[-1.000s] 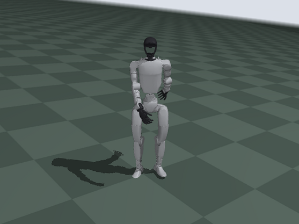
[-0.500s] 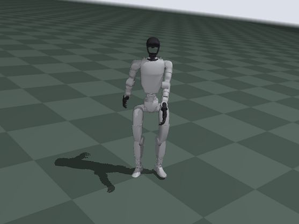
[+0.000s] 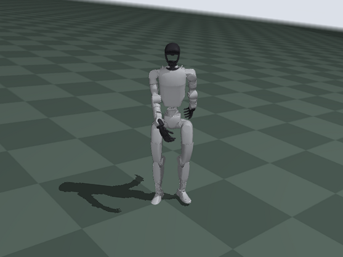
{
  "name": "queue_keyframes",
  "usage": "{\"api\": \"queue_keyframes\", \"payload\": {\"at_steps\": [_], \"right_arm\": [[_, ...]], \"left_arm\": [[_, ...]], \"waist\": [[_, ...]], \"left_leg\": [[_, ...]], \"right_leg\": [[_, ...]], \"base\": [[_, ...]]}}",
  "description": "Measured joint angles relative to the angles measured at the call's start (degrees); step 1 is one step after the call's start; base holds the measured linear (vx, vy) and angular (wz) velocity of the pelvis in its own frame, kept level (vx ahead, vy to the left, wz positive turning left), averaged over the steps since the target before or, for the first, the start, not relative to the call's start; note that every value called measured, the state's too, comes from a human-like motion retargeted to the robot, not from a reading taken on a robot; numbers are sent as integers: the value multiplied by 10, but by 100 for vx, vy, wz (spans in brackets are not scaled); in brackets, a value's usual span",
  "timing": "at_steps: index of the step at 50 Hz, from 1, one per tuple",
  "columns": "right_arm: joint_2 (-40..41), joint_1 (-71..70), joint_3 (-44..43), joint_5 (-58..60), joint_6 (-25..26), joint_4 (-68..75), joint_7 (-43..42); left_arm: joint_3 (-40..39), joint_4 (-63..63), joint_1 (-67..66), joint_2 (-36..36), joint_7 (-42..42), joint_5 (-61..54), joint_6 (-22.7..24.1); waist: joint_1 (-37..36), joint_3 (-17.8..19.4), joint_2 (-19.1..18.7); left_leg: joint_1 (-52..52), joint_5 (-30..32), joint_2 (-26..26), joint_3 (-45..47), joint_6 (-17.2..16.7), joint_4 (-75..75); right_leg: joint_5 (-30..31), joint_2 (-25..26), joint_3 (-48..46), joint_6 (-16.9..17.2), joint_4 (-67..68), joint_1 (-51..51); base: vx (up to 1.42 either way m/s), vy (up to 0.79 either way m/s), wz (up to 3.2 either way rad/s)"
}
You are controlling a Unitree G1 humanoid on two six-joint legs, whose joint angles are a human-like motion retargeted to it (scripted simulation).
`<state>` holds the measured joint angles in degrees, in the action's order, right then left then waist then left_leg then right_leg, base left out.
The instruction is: Upper body actions
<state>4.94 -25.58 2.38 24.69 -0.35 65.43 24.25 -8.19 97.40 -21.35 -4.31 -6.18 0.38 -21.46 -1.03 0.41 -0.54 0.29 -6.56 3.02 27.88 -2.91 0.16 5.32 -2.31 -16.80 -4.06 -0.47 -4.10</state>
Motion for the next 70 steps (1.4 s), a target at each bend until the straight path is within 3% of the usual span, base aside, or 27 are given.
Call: {"api": "queue_keyframes", "payload": {"at_steps": [5,10,15,20,24,28,30,35,42,46,53,57,60,63,66,70], "right_arm": [[-8,-29,41,31,-54,-24,-20],[-23,33,46,69,-56,10,-45],[-54,148,-15,118,-8,120,-100],[-108,241,-117,87,75,300,-179],[-133,348,-179,40,91,320,-259],[-153,426,-224,37,78,320,-296],[-164,450,-230,30,86,320,-307],[-168,442,-209,-27,125,320,-350],[-128,269,-109,28,128,318,-246],[-79,150,-58,79,100,240,-136],[16,32,37,9,14,4,36],[21,5,78,-6,-41,-65,47],[9,13,89,38,-74,-84,25],[-8,52,87,100,-80,-63,1],[-30,106,62,149,-40,1,-18],[-66,171,-36,173,59,164,-106]], "left_arm": [[-69,0,-86,5,5,-10,-11],[-80,0,-36,10,34,-111,-9],[65,0,132,7,110,-238,6],[161,-10,364,28,96,-128,29],[171,-116,492,47,119,-52,58],[164,-193,576,63,185,-54,130],[155,-214,601,70,209,-62,160],[147,-217,592,84,189,-82,179],[159,-117,428,64,127,-86,135],[87,-24,291,38,94,-71,98],[-7,0,-17,-3,-8,-30,-48],[-52,0,-108,-12,-27,46,-21],[-72,0,-116,-14,-19,42,-27],[-30,0,-68,-20,1,-45,-64],[29,0,43,-17,81,-110,-92],[102,0,250,5,118,-83,-54]], "waist": [[9,3,2],[10,-8,7],[10,-17,13],[3,-21,23],[2,-20,24],[12,-16,23],[13,-14,21],[-2,-14,15],[1,-25,5],[-3,-22,-1],[8,-19,-13],[16,-23,-17],[19,-24,-16],[25,-26,-10],[26,-25,-3],[4,-25,6]], "left_leg": [[0,1,4,0,-2,0],[-6,3,3,-2,-2,1],[-14,6,-3,-29,3,6],[-23,8,-8,-50,7,13],[-33,8,-8,-54,8,19],[-35,9,-9,-56,9,20],[-34,8,-10,-54,8,21],[-31,6,-11,-46,8,21],[-23,6,-14,-54,10,13],[-6,1,-10,-32,6,8],[17,-9,-1,15,-3,1],[19,-11,4,22,-6,0],[18,-10,4,18,-5,0],[14,-8,0,4,-2,3],[8,-4,-5,-18,2,6],[-2,1,-9,-35,6,10]], "right_leg": [[0,2,0,0,0,0],[-1,3,-2,-2,-3,0],[-8,-3,-28,1,-8,16],[-12,-12,-49,6,-14,30],[-14,-15,-52,8,-15,29],[-14,-17,-54,9,-17,31],[-13,-18,-52,8,-18,32],[-12,-19,-44,7,-18,30],[-15,-18,-53,7,-15,32],[-11,-13,-31,4,-8,25],[-2,2,14,-2,-2,9],[-1,6,22,-2,0,5],[-3,6,18,-1,0,7],[-7,3,4,-1,-3,16],[-11,-3,-17,1,-6,28],[-16,-9,-34,4,-9,37]], "base": [[0,0,0],[0,0,4],[1,-2,46],[-3,-1,38],[0,0,0],[0,0,0],[0,0,0],[0,1,-4],[4,-2,5],[7,-4,-48],[10,1,-57],[2,0,-12],[0,-1,8],[2,-5,40],[-3,-3,59],[-10,-1,38]]}}
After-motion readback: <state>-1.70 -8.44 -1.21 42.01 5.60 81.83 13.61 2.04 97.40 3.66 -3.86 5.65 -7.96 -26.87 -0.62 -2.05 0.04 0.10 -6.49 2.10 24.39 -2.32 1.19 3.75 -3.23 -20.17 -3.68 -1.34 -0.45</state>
